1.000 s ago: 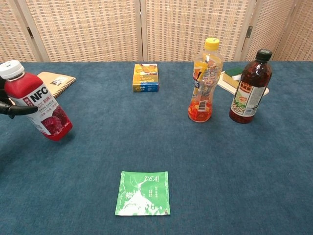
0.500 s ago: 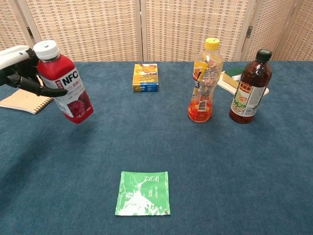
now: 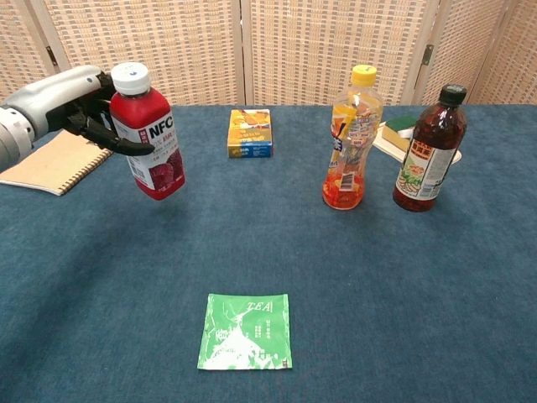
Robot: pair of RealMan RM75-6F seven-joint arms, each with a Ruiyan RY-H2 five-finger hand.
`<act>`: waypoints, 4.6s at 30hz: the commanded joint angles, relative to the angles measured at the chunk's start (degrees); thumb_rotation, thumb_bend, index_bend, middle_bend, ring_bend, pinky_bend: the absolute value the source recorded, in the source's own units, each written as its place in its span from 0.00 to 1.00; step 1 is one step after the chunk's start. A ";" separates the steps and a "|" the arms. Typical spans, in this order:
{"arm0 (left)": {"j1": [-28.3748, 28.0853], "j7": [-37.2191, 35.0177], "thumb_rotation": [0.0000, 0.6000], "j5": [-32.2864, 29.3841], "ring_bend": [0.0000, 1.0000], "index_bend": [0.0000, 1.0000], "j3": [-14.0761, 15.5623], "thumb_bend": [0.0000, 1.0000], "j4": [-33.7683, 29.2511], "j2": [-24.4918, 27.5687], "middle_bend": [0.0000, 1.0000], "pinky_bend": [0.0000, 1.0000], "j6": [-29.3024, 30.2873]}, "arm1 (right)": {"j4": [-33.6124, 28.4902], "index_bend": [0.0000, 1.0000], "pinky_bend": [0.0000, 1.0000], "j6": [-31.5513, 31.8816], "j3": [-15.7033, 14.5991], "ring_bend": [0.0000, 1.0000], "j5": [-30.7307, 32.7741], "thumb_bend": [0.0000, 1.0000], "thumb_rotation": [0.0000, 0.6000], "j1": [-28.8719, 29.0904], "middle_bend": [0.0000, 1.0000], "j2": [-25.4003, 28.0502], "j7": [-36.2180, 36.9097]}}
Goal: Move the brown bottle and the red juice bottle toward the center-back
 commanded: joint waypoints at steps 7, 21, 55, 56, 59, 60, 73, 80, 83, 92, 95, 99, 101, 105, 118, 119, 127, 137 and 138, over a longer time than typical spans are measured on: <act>-4.20 4.26 1.00 -4.31 0.52 0.50 -1.61 0.17 3.60 -2.22 0.50 0.56 -2.39 | 0.17 0.05 0.33 -0.30 0.01 0.10 0.29 0.03 1.00 0.14 0.21 0.07 0.79; -9.82 11.79 1.00 -7.98 0.52 0.49 -1.93 0.17 3.97 -5.46 0.50 0.56 -2.93 | 0.01 0.05 0.33 -0.09 -0.40 0.10 -0.31 0.04 1.00 0.16 0.21 0.32 1.72; -17.96 13.83 1.00 -15.36 0.52 0.49 -2.89 0.17 13.39 -12.77 0.50 0.57 -6.98 | 0.51 0.05 0.33 -0.28 -0.15 0.10 0.66 0.03 1.00 0.32 0.21 1.00 4.85; -18.05 13.69 1.00 -15.41 0.52 0.49 -2.92 0.17 13.67 -12.94 0.50 0.57 -7.01 | 0.52 0.05 0.33 -0.29 -0.16 0.10 0.65 0.03 1.00 0.31 0.21 1.00 4.89; -18.34 13.40 1.00 -15.46 0.52 0.49 -2.95 0.17 14.50 -13.34 0.50 0.57 -7.11 | 0.56 0.05 0.33 -0.42 -0.18 0.10 0.67 0.03 1.00 0.36 0.21 0.98 4.97; -18.42 13.32 1.00 -15.49 0.52 0.49 -2.98 0.17 14.66 -13.42 0.50 0.57 -7.14 | 0.57 0.05 0.33 -0.46 -0.19 0.10 0.67 0.03 1.00 0.38 0.21 0.97 5.00; -19.40 12.97 1.00 -16.33 0.52 0.41 -3.14 0.17 16.61 -14.39 0.50 0.57 -7.72 | 0.55 0.05 0.33 -0.61 -0.26 0.10 0.70 0.03 1.00 0.37 0.21 1.02 5.16; -19.74 13.44 1.00 -17.33 0.52 0.34 -3.04 0.17 17.14 -14.64 0.50 0.57 -8.16 | 0.60 0.05 0.33 -0.50 -0.20 0.10 0.76 0.03 1.00 0.34 0.21 1.05 5.41; -19.87 13.88 1.00 -17.22 0.51 0.30 -2.68 0.17 17.43 -14.76 0.50 0.57 -8.06 | 0.61 0.05 0.33 -0.54 -0.20 0.10 0.76 0.03 1.00 0.36 0.21 1.07 5.46; -19.60 13.82 1.00 -17.98 0.47 0.14 -2.71 0.17 17.36 -14.56 0.37 0.57 -7.91 | 0.61 0.05 0.33 -0.62 -0.23 0.10 0.72 0.03 1.00 0.37 0.21 1.03 5.37; -19.42 13.92 1.00 -18.18 0.45 0.13 -2.58 0.17 17.06 -14.29 0.33 0.57 -7.84 | 0.59 0.05 0.33 -0.65 -0.26 0.10 0.66 0.03 1.00 0.38 0.21 1.00 5.27; -19.09 14.10 1.00 -18.29 0.43 0.11 -2.44 0.17 16.30 -13.87 0.30 0.57 -7.39 | 0.59 0.05 0.33 -0.69 -0.23 0.10 0.68 0.03 1.00 0.41 0.21 0.96 5.22; -18.88 14.25 1.00 -18.36 0.42 0.10 -2.35 0.17 15.80 -13.65 0.29 0.57 -7.05 | 0.60 0.05 0.33 -0.75 -0.25 0.10 0.66 0.03 1.00 0.43 0.21 0.96 5.18; -18.55 14.85 1.00 -18.93 0.42 0.09 -2.21 0.17 14.72 -13.02 0.27 0.57 -6.67 | 0.57 0.05 0.33 -0.72 -0.30 0.10 0.56 0.03 1.00 0.41 0.21 0.94 5.04; -17.96 16.02 1.00 -20.18 0.40 0.03 -2.28 0.17 11.62 -11.39 0.21 0.57 -5.18 | 0.39 0.05 0.33 -0.33 -0.32 0.10 0.34 0.03 1.00 0.28 0.21 1.00 4.71; -17.89 16.07 1.00 -20.32 0.40 0.03 -2.30 0.17 11.41 -11.32 0.21 0.57 -5.05 | 0.38 0.05 0.33 -0.32 -0.31 0.10 0.33 0.04 1.00 0.28 0.21 1.00 4.70; -16.91 17.72 1.00 -22.00 0.39 0.00 -2.29 0.17 8.26 -9.20 0.20 0.57 -3.15 | 0.20 0.05 0.33 -0.02 -0.34 0.10 0.05 0.04 1.00 0.18 0.21 0.99 4.09; -13.83 18.73 1.00 -22.64 0.36 0.00 -1.46 0.17 -0.09 -3.04 0.17 0.57 -0.13 | 0.25 0.05 0.33 -0.69 -0.61 0.10 -0.27 0.03 1.00 0.39 0.21 0.54 2.85; -13.35 18.46 1.00 -22.21 0.35 0.00 -1.17 0.17 -0.94 -2.41 0.17 0.57 0.16 | 0.21 0.05 0.33 -0.75 -0.63 0.10 -0.29 0.03 1.00 0.40 0.21 0.48 2.68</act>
